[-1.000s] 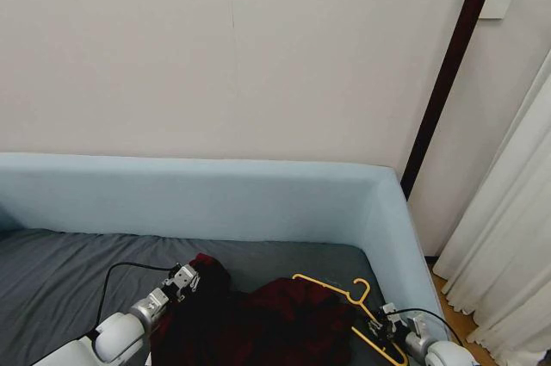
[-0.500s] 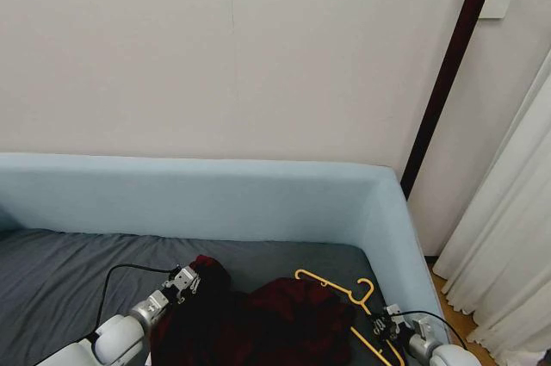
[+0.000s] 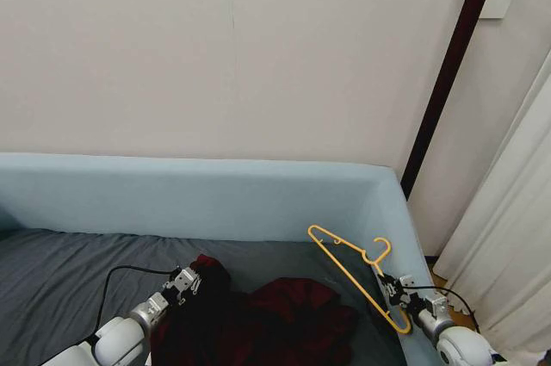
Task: Pick up the clothes from the sofa and hang them on the clothes hanger.
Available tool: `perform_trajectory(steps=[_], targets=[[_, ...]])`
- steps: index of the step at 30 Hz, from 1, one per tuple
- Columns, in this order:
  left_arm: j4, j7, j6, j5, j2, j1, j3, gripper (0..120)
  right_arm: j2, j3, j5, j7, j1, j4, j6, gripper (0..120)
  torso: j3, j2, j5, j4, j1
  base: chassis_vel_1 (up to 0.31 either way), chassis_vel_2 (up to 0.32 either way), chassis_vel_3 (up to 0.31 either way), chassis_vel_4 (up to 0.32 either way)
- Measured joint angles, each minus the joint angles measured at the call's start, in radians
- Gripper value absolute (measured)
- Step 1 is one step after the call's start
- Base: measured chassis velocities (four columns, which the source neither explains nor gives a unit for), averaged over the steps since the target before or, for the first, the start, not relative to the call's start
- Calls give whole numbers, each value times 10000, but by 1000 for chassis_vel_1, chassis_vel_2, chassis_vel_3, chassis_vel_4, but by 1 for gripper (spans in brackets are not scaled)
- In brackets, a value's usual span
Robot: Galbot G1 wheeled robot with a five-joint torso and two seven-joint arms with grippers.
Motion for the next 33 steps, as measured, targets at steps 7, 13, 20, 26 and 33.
perform_trajectory(steps=[7, 13, 20, 26, 33], targets=[[-156, 44, -71, -270, 112, 32, -144, 0, -69, 255, -3913, 1342, -865, 1258, 1028, 5, 0, 0, -1, 0, -1, 0, 0, 0, 0], [-298, 43, -27, -497, 222, 30, -144, 0, 134, 215, -5509, 1946, -1214, 1796, 1248, 5, 0, 0, -1, 2, 0, 0, 0, 0, 0], [-716, -23, 322, -1059, 600, -162, -92, 0, 498, -60, -7084, 2306, -2334, 2681, 1494, 5, 0, 0, 2, 0, -1, 0, 0, 0, 0], [-995, -111, 634, -1367, 796, -597, 420, 0, 413, -663, -7345, 2394, -3019, 3651, 1334, 5, -1, 2, 0, -1, -1, 0, 0, 0, 0], [-1511, -349, 949, -1367, 843, -452, 522, 0, 815, -1587, -6690, 2571, -2518, 3760, 683, 5, -1, 2, -1, 5, -1, 0, 0, 0, 0]])
